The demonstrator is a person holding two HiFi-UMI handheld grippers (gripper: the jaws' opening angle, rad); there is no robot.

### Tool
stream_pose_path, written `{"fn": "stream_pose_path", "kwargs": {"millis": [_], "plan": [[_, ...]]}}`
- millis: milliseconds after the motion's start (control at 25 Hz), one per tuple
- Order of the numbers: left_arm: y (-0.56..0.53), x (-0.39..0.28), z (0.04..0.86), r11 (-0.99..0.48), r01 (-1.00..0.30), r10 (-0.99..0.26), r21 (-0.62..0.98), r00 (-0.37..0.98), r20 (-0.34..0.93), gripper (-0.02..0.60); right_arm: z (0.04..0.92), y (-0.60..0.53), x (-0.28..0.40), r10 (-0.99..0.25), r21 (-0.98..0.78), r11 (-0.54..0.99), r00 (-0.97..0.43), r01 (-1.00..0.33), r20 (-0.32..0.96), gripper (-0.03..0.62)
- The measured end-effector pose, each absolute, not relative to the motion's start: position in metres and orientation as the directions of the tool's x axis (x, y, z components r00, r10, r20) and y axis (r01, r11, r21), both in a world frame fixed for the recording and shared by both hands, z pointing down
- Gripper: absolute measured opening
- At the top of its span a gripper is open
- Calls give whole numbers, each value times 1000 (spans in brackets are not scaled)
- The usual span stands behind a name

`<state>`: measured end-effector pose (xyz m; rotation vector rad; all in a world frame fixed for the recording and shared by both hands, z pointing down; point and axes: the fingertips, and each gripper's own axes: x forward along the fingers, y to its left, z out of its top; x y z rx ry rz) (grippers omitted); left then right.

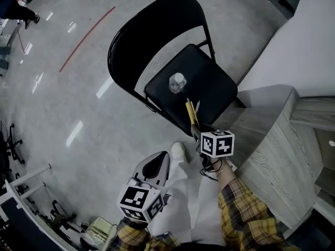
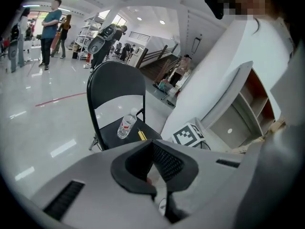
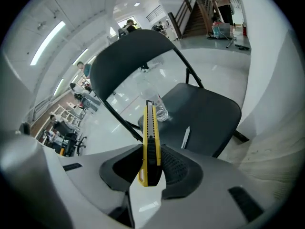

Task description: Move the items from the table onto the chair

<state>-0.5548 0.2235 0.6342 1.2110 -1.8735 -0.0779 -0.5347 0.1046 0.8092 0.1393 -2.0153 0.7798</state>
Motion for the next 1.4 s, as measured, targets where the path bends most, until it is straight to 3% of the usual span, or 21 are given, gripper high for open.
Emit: {"fn": "stream_pose_path", "kwargs": {"millis": [360,720,1040,1400], "plan": [[280,-553,703,601,-658,-657,453,-84,749,3,928,85,-558,97,-413,685,-486,-600,868,127],[282,-559,722,610,-635,-661,473,-80,746,3,969,83,-562,10,-285,726,-405,-626,914,127],[268,-566,715,585,-658,-691,474,-99,716,3,930,82,-573,17,-329,757,-485,-565,874,128],[232,-566,672,510,-717,-744,475,-91,662,3,811,98,-571,71,-457,753,-632,-474,772,128]]}}
